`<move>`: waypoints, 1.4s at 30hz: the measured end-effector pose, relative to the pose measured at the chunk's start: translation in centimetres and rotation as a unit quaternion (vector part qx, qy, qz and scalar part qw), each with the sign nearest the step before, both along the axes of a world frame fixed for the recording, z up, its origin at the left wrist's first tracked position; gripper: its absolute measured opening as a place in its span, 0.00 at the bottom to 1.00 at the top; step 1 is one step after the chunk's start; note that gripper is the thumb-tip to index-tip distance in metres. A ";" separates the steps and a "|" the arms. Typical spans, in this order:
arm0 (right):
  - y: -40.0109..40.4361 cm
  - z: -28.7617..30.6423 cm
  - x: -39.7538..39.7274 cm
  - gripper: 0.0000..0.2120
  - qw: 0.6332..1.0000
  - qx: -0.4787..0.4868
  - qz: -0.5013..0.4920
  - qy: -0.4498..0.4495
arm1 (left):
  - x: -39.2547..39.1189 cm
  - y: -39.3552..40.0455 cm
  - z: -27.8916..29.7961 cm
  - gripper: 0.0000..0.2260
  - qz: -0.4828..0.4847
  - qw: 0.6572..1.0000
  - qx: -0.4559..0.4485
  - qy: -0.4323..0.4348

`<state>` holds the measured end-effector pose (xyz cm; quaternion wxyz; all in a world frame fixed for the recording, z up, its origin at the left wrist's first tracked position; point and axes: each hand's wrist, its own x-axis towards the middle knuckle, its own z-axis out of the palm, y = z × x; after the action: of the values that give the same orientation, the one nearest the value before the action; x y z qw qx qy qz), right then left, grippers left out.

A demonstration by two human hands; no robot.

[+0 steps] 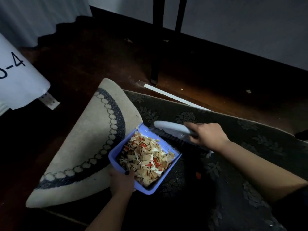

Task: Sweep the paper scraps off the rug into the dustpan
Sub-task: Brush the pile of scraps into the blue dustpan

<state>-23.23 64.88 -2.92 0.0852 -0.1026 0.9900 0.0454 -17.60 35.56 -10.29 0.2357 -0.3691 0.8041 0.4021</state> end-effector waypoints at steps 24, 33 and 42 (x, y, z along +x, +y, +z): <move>-1.1 0.6 2.7 0.26 0.999 -0.024 -0.029 0.038 | 0.6 0.1 0.7 0.29 0.000 1.000 -0.001 0.009; -2.3 -1.5 0.6 0.21 0.992 0.004 -0.128 -0.008 | 1.3 -0.6 0.9 0.29 0.020 0.999 0.023 0.014; -3.2 -0.3 2.9 0.25 0.999 -0.023 -0.037 -0.007 | 1.9 -0.5 0.4 0.33 0.042 0.998 0.040 0.018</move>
<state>-20.30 61.66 -3.21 0.0912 -0.0683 0.9933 0.0191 -15.66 35.02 -9.91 0.2192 -0.3856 0.7749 0.4503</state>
